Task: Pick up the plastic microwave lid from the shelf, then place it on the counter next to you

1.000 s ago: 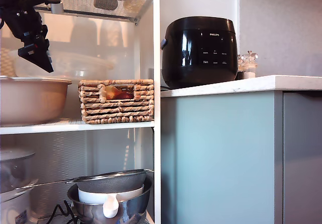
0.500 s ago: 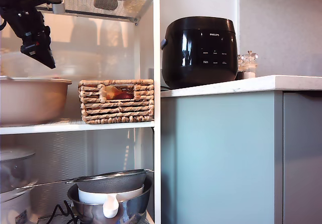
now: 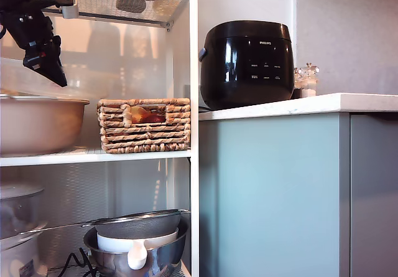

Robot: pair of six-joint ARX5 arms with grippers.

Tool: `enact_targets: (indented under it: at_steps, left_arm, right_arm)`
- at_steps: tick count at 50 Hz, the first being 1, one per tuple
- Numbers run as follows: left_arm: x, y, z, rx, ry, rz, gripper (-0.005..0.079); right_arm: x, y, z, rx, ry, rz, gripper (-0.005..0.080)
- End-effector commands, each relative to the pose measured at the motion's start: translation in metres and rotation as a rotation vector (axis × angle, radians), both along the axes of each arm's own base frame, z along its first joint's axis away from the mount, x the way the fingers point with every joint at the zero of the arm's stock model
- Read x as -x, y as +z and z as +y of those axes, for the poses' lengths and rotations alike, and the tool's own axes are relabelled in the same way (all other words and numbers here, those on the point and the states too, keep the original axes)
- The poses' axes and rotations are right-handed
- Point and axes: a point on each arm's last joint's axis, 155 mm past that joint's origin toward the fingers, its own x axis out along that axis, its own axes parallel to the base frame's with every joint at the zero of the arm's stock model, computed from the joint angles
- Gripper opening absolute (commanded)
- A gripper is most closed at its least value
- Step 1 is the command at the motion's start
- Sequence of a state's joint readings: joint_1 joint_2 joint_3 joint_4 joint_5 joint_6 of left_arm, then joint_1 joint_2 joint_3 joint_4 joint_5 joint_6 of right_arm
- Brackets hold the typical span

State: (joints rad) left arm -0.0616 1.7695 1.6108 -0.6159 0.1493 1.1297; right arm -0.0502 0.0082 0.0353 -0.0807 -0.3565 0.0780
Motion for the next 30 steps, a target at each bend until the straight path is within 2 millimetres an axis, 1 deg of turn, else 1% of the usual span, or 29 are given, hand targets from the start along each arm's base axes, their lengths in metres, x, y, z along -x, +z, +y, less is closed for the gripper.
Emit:
enact_targets:
  at_steps: [1,7,12,22,30]
  left_arm:
    - [0.005,-0.011,-0.002,-0.007,-0.007,0.050,-0.0024]
    - [0.013,-0.011,-0.005,-0.009,-0.007,0.087,-0.0024]
    - [0.019,-0.006,-0.011,-0.010,-0.016,0.102,-0.0024]
    - [0.023,0.014,-0.026,-0.001,-0.014,0.084,-0.0024]
    - [0.033,0.027,-0.035,0.017,-0.002,0.101,-0.0024]
  right_arm:
    - [0.001,0.006,0.001,0.000,0.005,-0.018,-0.0012]
    - [0.001,0.006,0.001,0.000,0.005,-0.017,-0.0012]
    - [0.001,0.005,0.001,0.000,0.005,-0.017,-0.0012]
    - [0.001,0.005,0.001,0.000,0.005,-0.016,-0.0012]
    - [0.001,0.005,0.001,0.000,0.005,-0.013,-0.0012]
